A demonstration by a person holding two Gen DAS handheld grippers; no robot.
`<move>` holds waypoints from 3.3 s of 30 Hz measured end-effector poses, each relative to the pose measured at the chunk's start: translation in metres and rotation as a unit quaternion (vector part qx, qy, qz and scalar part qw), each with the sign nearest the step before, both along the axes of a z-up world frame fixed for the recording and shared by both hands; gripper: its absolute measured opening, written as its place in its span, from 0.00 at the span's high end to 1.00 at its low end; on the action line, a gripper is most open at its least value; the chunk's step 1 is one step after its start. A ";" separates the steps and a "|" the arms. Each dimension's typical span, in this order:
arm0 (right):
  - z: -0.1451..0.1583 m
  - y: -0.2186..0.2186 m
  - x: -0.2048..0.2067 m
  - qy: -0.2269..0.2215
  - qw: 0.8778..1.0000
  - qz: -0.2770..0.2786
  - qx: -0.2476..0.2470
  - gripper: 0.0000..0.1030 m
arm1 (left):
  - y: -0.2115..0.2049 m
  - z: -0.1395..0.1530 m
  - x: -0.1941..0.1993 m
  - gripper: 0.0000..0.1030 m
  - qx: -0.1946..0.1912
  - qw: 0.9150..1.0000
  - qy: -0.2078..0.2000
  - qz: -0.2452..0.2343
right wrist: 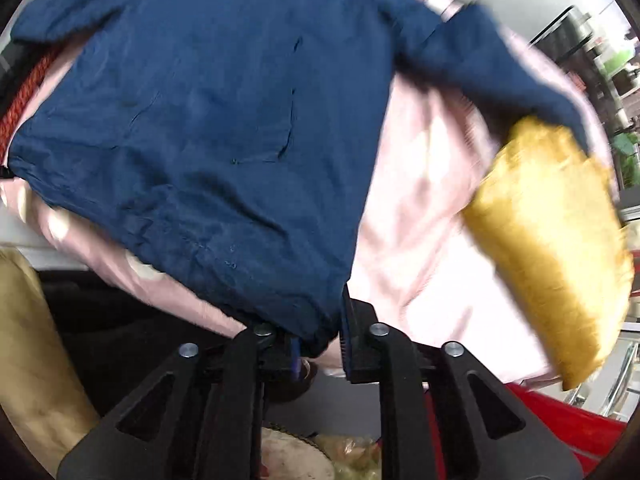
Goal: Fold large clothes
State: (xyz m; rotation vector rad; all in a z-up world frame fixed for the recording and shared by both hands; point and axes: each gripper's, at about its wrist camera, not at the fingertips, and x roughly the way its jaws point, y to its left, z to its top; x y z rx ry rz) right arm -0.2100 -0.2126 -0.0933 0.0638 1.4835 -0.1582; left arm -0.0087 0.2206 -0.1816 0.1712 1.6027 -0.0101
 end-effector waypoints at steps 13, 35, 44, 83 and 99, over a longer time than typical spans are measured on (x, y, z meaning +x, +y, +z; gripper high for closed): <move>0.000 -0.053 -0.019 0.046 0.991 -0.126 0.012 0.22 | 0.076 0.055 0.038 0.27 0.051 0.986 -0.149 0.058; -0.103 0.091 0.139 0.114 0.991 0.067 0.018 0.04 | -0.126 -0.061 0.070 0.05 -0.068 0.972 -0.032 -0.224; -0.105 0.086 0.159 0.159 0.986 0.052 0.023 0.04 | -0.140 -0.069 0.073 0.04 -0.042 0.981 -0.039 -0.186; 0.033 -0.377 0.080 -0.226 0.840 -0.478 0.121 0.06 | -0.221 0.017 0.027 0.06 -0.018 0.985 -0.033 -0.166; -0.057 -0.483 0.079 -0.212 0.741 -0.611 0.181 0.85 | -0.224 0.026 0.041 0.06 -0.012 0.987 -0.034 -0.155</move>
